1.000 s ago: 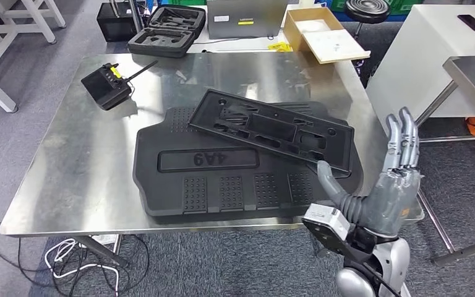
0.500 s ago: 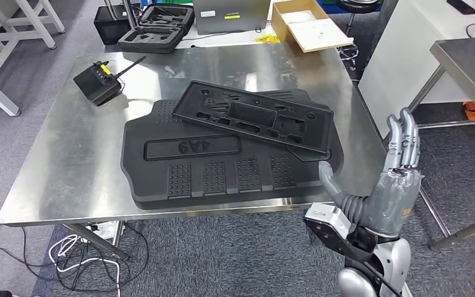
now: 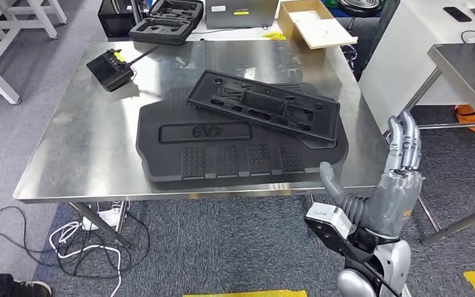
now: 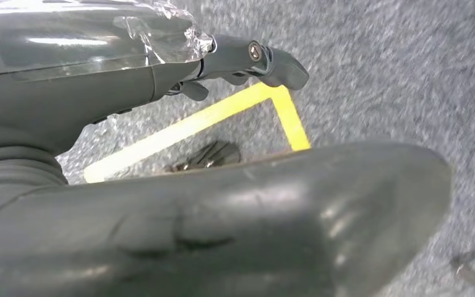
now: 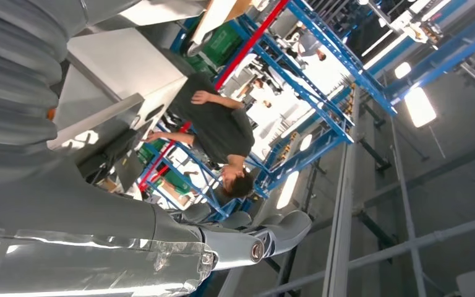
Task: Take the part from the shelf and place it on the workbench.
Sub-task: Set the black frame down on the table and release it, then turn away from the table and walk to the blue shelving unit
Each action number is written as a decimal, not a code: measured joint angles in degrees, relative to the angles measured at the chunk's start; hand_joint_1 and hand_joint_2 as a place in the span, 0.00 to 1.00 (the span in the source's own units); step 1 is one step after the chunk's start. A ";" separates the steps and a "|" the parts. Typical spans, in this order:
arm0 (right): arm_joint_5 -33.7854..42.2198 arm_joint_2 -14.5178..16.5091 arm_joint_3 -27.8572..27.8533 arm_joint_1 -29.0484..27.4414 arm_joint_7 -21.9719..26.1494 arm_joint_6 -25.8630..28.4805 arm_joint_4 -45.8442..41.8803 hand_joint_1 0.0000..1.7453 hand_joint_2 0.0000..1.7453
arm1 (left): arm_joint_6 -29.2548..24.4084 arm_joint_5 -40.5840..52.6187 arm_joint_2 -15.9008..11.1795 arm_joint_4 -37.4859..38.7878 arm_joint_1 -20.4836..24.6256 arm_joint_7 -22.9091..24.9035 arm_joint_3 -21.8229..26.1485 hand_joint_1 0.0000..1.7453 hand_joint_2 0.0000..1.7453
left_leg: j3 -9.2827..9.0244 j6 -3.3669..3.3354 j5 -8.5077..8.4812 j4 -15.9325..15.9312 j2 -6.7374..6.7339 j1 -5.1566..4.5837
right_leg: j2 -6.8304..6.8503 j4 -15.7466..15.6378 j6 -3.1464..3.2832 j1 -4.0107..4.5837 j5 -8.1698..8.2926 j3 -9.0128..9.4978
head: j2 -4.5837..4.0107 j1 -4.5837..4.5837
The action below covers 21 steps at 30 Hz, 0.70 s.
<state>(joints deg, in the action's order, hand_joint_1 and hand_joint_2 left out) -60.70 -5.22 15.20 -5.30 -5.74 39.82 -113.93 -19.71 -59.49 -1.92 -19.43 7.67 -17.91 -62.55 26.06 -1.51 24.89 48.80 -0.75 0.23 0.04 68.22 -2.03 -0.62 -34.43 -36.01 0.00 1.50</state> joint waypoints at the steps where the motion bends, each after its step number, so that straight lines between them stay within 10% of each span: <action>1: 0.01 0.00 -0.06 -0.01 -0.01 0.00 0.01 0.00 1.00 | 0.04 0.00 0.00 0.00 -0.02 0.00 -0.03 0.00 0.00 | 0.71 0.02 -0.21 0.41 -0.01 -0.04 | 0.00 1.57 -0.03 0.00 -0.09 -0.04 | 0.00 0.26; 7: 0.27 0.00 -0.09 0.47 0.07 0.00 0.03 0.00 1.00 | 0.22 -0.06 0.04 0.00 0.13 0.04 -0.42 0.00 0.00 | 2.58 1.11 -1.46 1.45 0.01 -0.26 | -0.31 -17.89 1.31 0.51 6.68 12.56 | 0.00 1.57; 10: 0.48 0.00 -0.09 0.69 0.08 0.00 0.10 0.00 1.00 | 0.22 -0.15 0.05 0.00 0.21 0.05 -0.44 0.00 0.00 | 3.26 2.07 -1.63 2.03 0.04 -0.40 | -0.15 -19.09 2.09 0.36 7.28 12.22 | 0.00 1.37; 16: 0.84 -0.02 -0.09 1.16 0.04 0.00 0.53 0.00 1.00 | 0.22 -0.75 0.08 0.00 -0.04 0.02 -0.46 0.00 0.00 | 10.07 3.51 9.23 20.92 0.37 0.14 | 0.19 -18.86 3.59 0.06 9.29 9.28 | 0.00 -0.49; 18: 0.96 -0.02 -0.09 1.31 0.03 0.00 0.76 0.00 1.00 | 0.22 -0.98 0.07 0.00 -0.11 -0.02 -0.46 0.00 0.00 | 7.00 3.37 6.90 17.33 0.37 0.22 | 0.17 -18.58 3.43 0.06 9.69 8.60 | 0.00 -0.85; 21: 1.05 -0.02 -0.09 1.85 -0.05 0.00 1.05 0.00 1.00 | 0.22 -1.20 0.07 0.00 -0.03 -0.14 -0.46 0.00 0.00 | -1.20 2.52 2.36 3.63 0.34 -0.04 | 0.13 -18.37 2.82 0.19 10.24 8.27 | 0.00 -1.31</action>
<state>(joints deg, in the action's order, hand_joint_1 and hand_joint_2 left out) -59.65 -5.25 15.10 -3.45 -5.79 39.82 -112.89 -19.50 -60.69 -1.85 -19.43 7.64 -18.05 -63.01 24.87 1.01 27.25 52.43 -0.41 0.19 0.17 49.84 0.78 -0.42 -24.19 -27.73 0.00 0.19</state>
